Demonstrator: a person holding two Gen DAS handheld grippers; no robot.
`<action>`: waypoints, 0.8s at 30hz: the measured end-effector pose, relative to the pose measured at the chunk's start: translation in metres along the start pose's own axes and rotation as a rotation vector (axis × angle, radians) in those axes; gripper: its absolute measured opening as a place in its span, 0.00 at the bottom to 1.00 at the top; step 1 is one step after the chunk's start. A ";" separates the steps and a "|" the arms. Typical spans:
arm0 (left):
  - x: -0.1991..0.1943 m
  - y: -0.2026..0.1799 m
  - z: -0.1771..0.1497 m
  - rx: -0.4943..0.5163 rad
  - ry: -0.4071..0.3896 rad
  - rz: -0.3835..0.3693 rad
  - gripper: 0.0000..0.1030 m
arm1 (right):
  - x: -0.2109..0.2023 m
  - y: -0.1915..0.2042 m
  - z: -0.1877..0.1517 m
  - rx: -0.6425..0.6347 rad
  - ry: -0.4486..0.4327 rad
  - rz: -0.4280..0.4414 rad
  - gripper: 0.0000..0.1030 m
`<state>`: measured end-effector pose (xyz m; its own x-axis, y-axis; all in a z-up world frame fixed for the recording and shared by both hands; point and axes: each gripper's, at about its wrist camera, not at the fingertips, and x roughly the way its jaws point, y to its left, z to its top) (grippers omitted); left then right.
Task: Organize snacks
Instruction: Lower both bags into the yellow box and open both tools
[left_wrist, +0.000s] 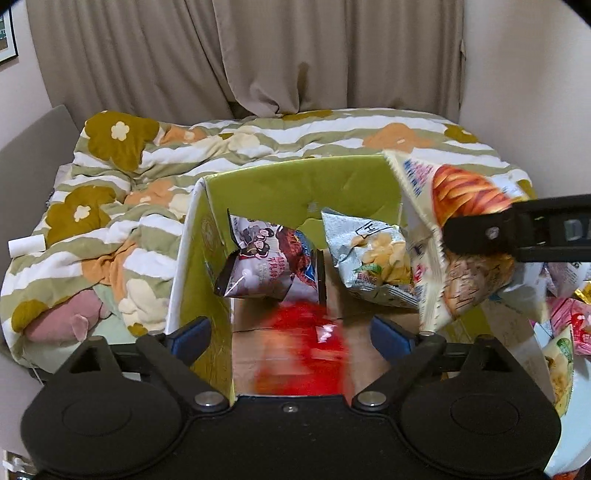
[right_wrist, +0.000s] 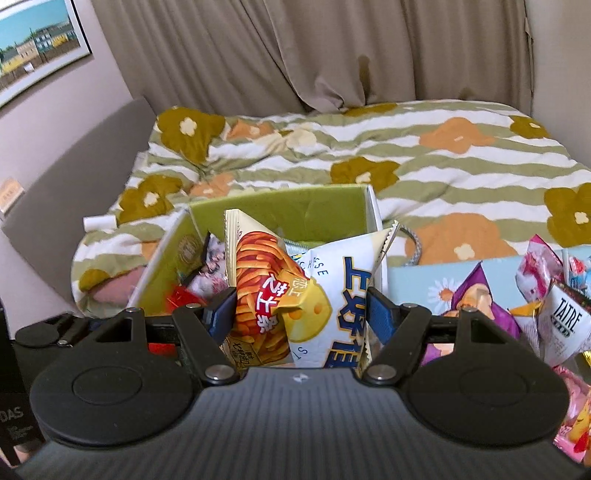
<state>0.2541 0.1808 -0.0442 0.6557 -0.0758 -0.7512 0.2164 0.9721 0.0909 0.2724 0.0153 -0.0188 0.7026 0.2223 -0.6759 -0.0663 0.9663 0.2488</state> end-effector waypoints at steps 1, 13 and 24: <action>-0.002 0.001 -0.001 -0.001 -0.001 0.002 0.95 | 0.003 0.001 -0.001 0.000 0.008 -0.002 0.85; -0.025 0.026 0.000 -0.123 0.003 0.091 0.96 | 0.017 0.010 0.003 -0.059 0.059 0.051 0.85; -0.033 0.030 -0.003 -0.192 -0.006 0.120 0.96 | 0.023 0.015 -0.002 -0.083 0.094 0.116 1.00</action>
<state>0.2368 0.2133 -0.0180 0.6732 0.0426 -0.7383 -0.0051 0.9986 0.0530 0.2868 0.0351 -0.0320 0.6176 0.3405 -0.7090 -0.2040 0.9399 0.2737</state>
